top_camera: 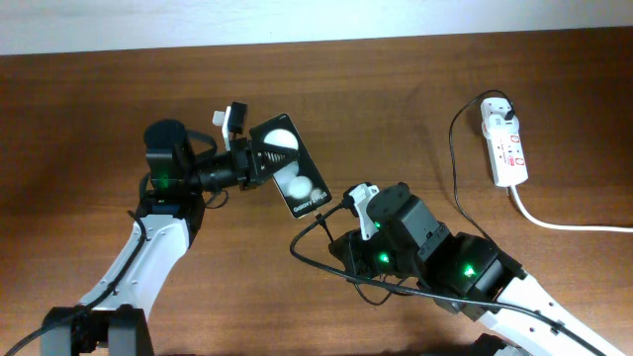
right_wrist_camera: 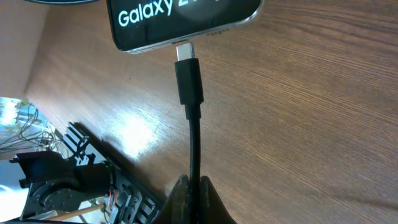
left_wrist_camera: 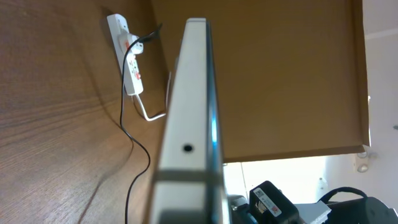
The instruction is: Plug charger to phone and switch on socket
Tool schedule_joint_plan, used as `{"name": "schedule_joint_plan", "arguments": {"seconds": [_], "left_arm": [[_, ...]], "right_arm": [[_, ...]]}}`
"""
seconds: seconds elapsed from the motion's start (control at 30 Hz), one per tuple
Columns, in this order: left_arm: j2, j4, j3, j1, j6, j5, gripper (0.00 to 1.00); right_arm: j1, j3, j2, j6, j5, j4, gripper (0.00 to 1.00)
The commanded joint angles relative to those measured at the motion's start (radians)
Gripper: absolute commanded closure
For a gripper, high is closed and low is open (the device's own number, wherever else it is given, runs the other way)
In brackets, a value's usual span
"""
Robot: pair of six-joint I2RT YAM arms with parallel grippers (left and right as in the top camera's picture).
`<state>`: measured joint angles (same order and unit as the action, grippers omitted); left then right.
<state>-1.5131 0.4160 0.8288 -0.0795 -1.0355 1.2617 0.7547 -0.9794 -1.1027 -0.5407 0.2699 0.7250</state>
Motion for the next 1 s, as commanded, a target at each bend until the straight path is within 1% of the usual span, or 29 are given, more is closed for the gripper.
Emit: {"name": "schedule_joint_plan", "arguments": {"seconds": [0.0, 0.13, 0.2, 0.37, 0.47, 0.5, 0.7, 0.77, 0.87, 0.9, 0.93, 0.97], "left_arm": [[0.007, -0.014, 0.016, 0.0, 0.019, 0.031, 1.0], [0.007, -0.014, 0.016, -0.001, 0.014, 0.034, 1.0], [0.007, -0.013, 0.016, -0.001, -0.03, 0.033, 1.0], [0.007, -0.013, 0.016, -0.001, -0.078, 0.029, 1.0], [0.007, -0.013, 0.016, -0.001, -0.078, 0.026, 1.0], [0.007, -0.013, 0.016, -0.001, -0.078, 0.025, 1.0], [0.007, -0.013, 0.016, -0.001, -0.078, 0.027, 1.0], [0.007, -0.013, 0.016, -0.001, -0.069, 0.059, 1.0], [0.007, -0.013, 0.016, -0.001, -0.044, 0.094, 1.0], [0.007, -0.013, 0.016, -0.001, -0.044, 0.093, 1.0], [0.007, -0.013, 0.016, -0.001, -0.043, 0.084, 1.0], [0.007, -0.013, 0.016, -0.001, -0.044, 0.076, 1.0]], "right_arm": [[0.005, 0.0, 0.014, 0.012, -0.013, -0.016, 0.96], [0.005, 0.0, 0.014, 0.012, -0.013, -0.026, 0.96], [0.005, 0.0, 0.014, 0.012, -0.013, -0.03, 0.96], [0.005, 0.0, 0.014, 0.012, -0.008, -0.035, 0.96], [0.005, 0.0, 0.014, 0.012, -0.004, -0.036, 0.96], [0.005, 0.0, 0.014, 0.013, 0.034, -0.05, 0.96], [0.005, 0.0, 0.014, 0.015, 0.032, -0.054, 0.96], [0.005, 0.0, 0.014, 0.055, 0.014, -0.065, 0.96], [0.004, 0.0, 0.014, 0.058, -0.029, -0.072, 0.96], [0.004, 0.0, 0.014, 0.058, -0.032, -0.069, 0.95], [0.004, 0.0, 0.014, 0.058, -0.031, -0.069, 0.86], [0.004, 0.0, 0.014, 0.058, -0.031, -0.07, 0.82]]}}
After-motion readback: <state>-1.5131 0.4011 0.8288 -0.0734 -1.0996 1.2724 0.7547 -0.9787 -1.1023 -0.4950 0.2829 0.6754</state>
